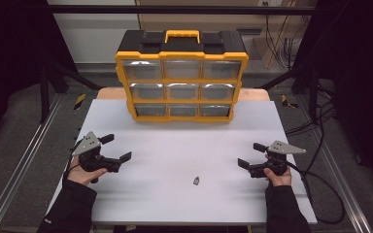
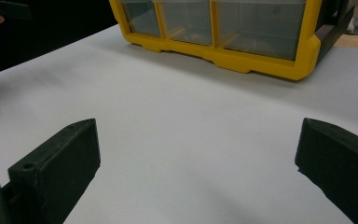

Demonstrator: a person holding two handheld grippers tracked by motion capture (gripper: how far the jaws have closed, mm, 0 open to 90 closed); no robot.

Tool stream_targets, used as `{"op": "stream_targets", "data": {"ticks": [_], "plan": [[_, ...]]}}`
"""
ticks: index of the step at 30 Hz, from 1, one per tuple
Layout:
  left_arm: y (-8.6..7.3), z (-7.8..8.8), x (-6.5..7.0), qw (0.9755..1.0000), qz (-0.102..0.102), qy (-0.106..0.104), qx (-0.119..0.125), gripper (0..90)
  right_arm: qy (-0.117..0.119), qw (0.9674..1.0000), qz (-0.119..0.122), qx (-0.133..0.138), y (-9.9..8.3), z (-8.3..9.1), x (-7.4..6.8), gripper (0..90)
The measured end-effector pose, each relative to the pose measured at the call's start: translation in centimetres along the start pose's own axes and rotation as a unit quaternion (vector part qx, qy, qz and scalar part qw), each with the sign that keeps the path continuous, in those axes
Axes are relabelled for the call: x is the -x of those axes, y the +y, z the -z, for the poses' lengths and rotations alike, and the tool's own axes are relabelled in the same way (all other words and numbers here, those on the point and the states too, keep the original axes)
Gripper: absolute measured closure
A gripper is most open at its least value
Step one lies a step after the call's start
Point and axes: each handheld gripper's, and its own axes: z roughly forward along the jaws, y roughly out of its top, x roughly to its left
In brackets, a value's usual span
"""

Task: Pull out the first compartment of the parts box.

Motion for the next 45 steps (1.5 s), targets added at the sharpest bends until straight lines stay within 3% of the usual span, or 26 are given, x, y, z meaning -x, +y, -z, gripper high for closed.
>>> {"op": "stream_targets", "data": {"ticks": [25, 45], "plan": [[1.8, -0.2, 0.1, 0.9999, -0.010, 0.012, -0.006, 0.0, -0.001, 1.0000, 0.000, -0.004, 0.0, -0.1, 0.0, 0.4], [3.8, -1.1, 0.0, 0.9991, -0.037, 0.015, -0.015, 0.0, 0.000, 1.0000, 0.002, -0.005, 0.0, -0.1, 0.0, 0.5]]}}
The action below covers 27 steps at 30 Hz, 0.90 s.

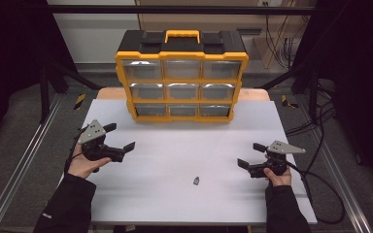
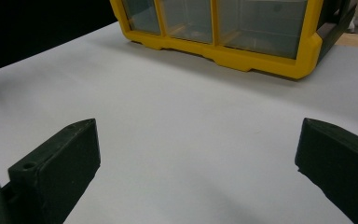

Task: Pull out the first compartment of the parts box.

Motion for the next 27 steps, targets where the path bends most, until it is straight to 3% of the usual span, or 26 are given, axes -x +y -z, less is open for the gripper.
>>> {"op": "stream_targets", "data": {"ticks": [27], "plan": [[2.2, -1.0, -0.1, 0.9993, -0.033, 0.006, -0.018, 0.0, 0.000, 1.0000, 0.002, -0.002, 0.0, -0.1, 0.0, 0.4]]}}
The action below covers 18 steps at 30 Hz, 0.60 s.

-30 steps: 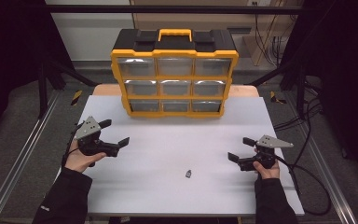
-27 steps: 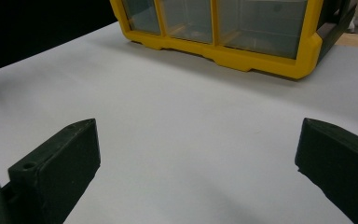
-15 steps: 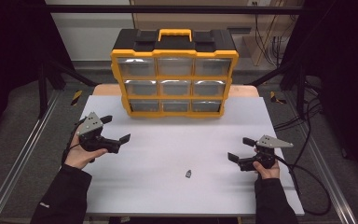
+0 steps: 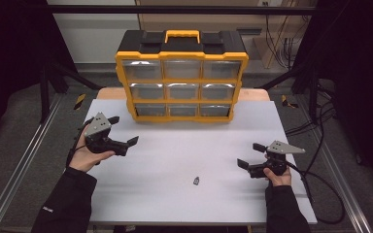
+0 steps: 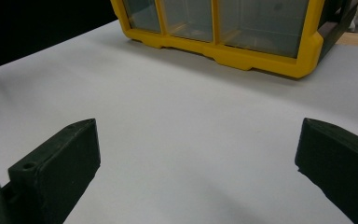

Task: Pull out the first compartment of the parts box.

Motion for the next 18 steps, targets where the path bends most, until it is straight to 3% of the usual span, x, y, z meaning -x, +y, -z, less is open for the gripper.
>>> {"op": "stream_targets", "data": {"ticks": [18], "plan": [[1.6, -0.4, 0.2, 0.9996, -0.028, 0.000, -0.007, 0.0, -0.001, 1.0000, 0.001, 0.000, 0.0, 0.0, 0.0, 0.5]]}}
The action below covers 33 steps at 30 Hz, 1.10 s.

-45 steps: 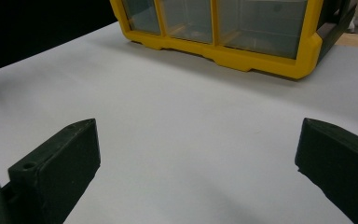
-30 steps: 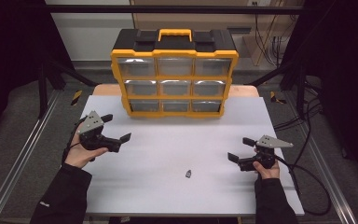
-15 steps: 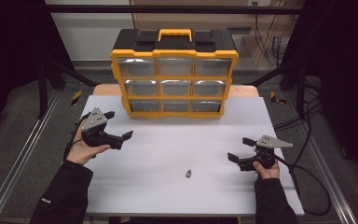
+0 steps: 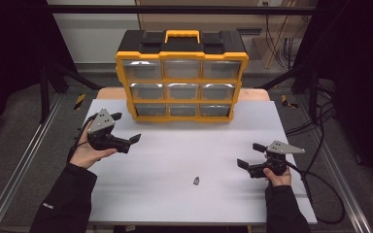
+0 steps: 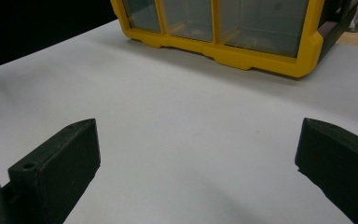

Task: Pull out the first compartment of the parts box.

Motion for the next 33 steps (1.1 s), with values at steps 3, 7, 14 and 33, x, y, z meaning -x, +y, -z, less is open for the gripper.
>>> {"op": "stream_targets", "data": {"ticks": [3, 7, 14, 33], "plan": [[0.4, 0.0, 0.0, 1.0000, -0.005, 0.001, 0.000, 0.0, 0.000, 1.0000, 0.000, 0.000, 0.0, 0.0, 0.0, 0.5], [0.6, 0.0, 0.0, 0.9999, -0.010, 0.002, -0.002, 0.0, 0.000, 1.0000, 0.000, -0.001, 0.0, 0.0, 0.0, 0.5], [1.3, -0.2, -0.1, 0.9998, -0.020, 0.005, -0.005, 0.0, -0.001, 1.0000, 0.000, -0.001, 0.0, 0.0, 0.0, 0.5], [3.5, -0.5, 0.0, 0.9980, -0.057, 0.019, -0.020, 0.0, -0.001, 1.0000, 0.000, -0.002, 0.0, 0.0, 0.0, 0.5]]}}
